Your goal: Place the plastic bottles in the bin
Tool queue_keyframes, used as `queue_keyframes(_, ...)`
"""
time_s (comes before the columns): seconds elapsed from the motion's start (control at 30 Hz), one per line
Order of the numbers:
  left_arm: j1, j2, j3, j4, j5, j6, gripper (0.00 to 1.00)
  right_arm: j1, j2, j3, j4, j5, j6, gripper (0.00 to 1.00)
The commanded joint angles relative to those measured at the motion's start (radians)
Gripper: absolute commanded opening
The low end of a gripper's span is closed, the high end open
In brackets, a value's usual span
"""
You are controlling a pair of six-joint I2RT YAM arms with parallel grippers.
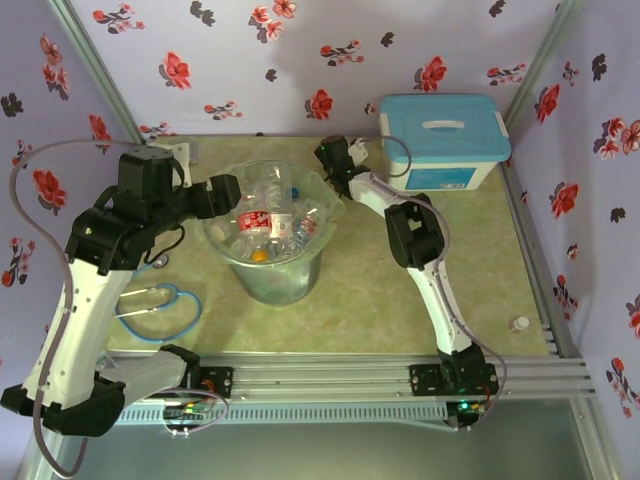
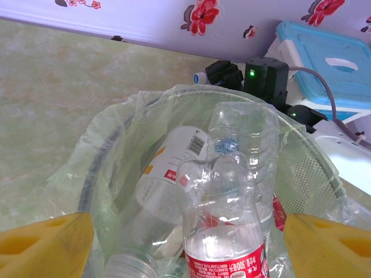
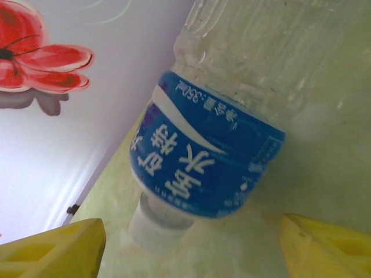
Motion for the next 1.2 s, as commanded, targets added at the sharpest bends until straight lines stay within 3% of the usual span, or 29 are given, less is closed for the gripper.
queue_keyframes(0.0,0.012,-0.015,0.023,0.025,0.015,0.019,0.86,-0.015,0.063,0.135,-0.128,0.043,0.043,0.79)
queue_keyframes(0.2,0.017,-0.024,0.026,0.031,0.014,0.015,0.87,-0.046,0.186,0.291,-0.223,0.044,0.12,0.79)
queue_keyframes(0.4,0.025,-0.028,0.022,0.031,0.015,0.015,0.87,-0.075,0.245,0.365,-0.301,0.056,0.116,0.68)
queue_keyframes(0.77,0.027,-0.027,0.007,0.05,0.02,0.004,0.88,-0.091,0.011,-0.066,-0.052,0.031,0.048,0.49)
queue_keyframes(1.17,0.027,-0.021,-0.026,0.132,0.088,-0.039,0.88,-0.055,-0.367,-0.569,0.226,-0.019,-0.119,0.5)
